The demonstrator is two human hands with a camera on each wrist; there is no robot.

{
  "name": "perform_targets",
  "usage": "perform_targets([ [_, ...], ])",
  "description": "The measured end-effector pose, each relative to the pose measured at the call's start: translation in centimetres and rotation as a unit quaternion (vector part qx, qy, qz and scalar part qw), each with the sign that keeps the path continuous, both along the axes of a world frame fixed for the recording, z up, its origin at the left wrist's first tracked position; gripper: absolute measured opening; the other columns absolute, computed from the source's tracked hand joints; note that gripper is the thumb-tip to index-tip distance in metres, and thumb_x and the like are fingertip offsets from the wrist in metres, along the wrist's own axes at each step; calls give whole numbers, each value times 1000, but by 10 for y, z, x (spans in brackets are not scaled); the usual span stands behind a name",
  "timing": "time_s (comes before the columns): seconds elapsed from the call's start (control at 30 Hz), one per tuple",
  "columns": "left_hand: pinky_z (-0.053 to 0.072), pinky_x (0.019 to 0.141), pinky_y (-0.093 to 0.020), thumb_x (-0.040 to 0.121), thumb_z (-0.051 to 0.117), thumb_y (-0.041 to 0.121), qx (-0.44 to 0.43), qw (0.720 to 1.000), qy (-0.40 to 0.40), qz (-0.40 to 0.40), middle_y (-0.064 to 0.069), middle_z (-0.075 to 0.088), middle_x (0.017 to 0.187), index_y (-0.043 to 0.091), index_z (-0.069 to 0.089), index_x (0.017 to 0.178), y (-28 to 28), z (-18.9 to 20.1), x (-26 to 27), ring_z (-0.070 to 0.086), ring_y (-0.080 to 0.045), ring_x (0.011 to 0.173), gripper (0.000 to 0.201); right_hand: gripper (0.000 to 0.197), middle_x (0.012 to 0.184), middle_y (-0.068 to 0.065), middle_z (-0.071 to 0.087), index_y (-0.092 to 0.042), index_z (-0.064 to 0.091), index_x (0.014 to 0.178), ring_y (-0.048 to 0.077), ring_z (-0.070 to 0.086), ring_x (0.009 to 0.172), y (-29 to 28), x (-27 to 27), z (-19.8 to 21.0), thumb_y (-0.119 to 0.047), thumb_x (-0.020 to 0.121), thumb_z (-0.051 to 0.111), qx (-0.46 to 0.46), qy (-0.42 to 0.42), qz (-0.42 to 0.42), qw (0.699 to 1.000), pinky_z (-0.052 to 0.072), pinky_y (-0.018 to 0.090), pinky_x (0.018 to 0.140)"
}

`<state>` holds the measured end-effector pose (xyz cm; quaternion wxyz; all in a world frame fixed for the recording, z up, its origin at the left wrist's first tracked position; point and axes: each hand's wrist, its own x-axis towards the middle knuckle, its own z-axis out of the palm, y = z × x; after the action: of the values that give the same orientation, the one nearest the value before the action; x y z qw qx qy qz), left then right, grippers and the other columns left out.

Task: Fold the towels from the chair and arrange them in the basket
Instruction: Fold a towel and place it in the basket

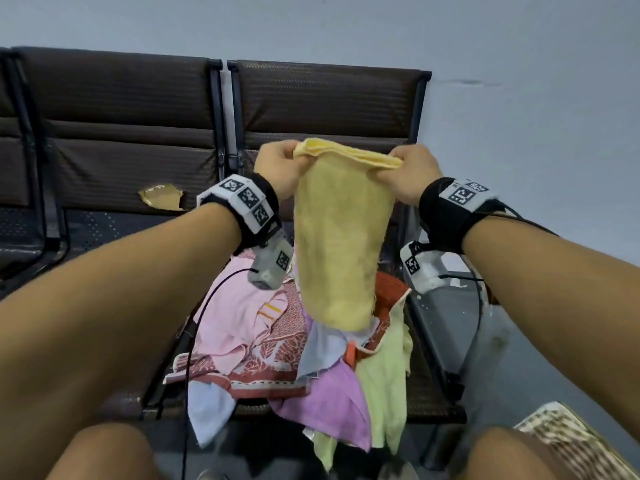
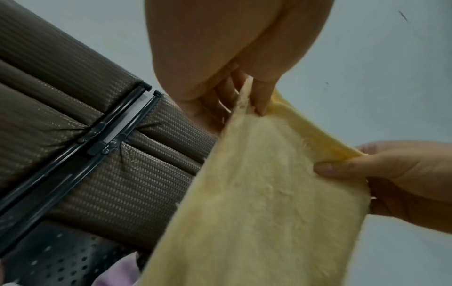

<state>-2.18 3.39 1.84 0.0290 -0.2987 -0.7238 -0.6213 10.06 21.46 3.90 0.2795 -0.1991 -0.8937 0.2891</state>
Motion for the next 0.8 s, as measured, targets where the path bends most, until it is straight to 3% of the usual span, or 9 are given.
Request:
perform_targets([
  [0.13,54,68,-25,87,71,18,53,998,-6,-21,-2,75,90,12,77,96,-6,14,-10,68,-10,81,11,14,79,-10,58,-22,60,87,14,56,80,-2,-10,3,-34,91,64,4,70,37,997,44,29,68],
  [0.23,54,75,-34,85,73,9,46,997,-50,-39,-8,71,88,13,73,83,-19,-5,-11,65,-18,82,4,19,92,1,67,-11,66,98,20,61,87,-1,-6,-16,-28,96,58,12,54,94,994,49,35,76],
  [0.33,45,77,-40,86,68,-2,-24,991,-123,-54,-16,57,85,12,59,73,-35,-53,-1,53,-25,81,21,30,84,17,68,4,68,92,21,58,74,-3,3,-59,-23,97,56,-6,-35,147,989,49,39,71],
  [0.43,49,84,-45,91,60,-6,-135,965,-201,-106,-15,55,84,11,52,78,-54,-112,20,54,-25,82,23,33,63,4,52,-4,60,67,15,47,62,-8,17,-112,-21,95,58,-38,-172,172,969,38,28,58],
  [0.5,51,93,-51,93,56,-7,-233,929,-240,-160,-16,58,92,11,55,85,-66,-144,35,59,-28,88,19,32,63,3,54,-11,57,64,18,51,62,-14,30,-148,-23,94,59,-46,-279,189,940,42,27,56],
  [0.57,57,85,-47,94,55,-6,-302,887,-282,-208,-18,59,97,8,58,94,-75,-166,46,61,-30,86,14,25,71,8,61,-8,65,75,22,60,66,-21,43,-180,-22,95,59,-117,-359,215,901,52,34,61],
  [0.67,59,54,-31,93,56,-3,-363,836,-344,-227,-20,63,104,2,56,121,-82,-185,53,64,-30,76,28,18,72,5,67,-5,68,89,18,67,61,-27,57,-210,-20,97,59,-261,-419,230,839,55,28,55],
  [0.73,58,53,-29,92,56,-2,-383,822,-355,-228,-15,67,96,5,57,123,-81,-189,53,65,-27,72,32,17,67,3,67,-5,66,91,17,65,57,-26,59,-216,-20,97,60,-286,-433,228,824,52,27,53],
  [0.8,56,59,-31,90,55,0,-382,827,-346,-224,-11,67,90,5,61,116,-75,-191,47,63,-27,74,27,16,59,3,60,-5,63,82,17,57,49,-22,53,-215,-16,93,61,-295,-417,205,835,46,27,48],
])
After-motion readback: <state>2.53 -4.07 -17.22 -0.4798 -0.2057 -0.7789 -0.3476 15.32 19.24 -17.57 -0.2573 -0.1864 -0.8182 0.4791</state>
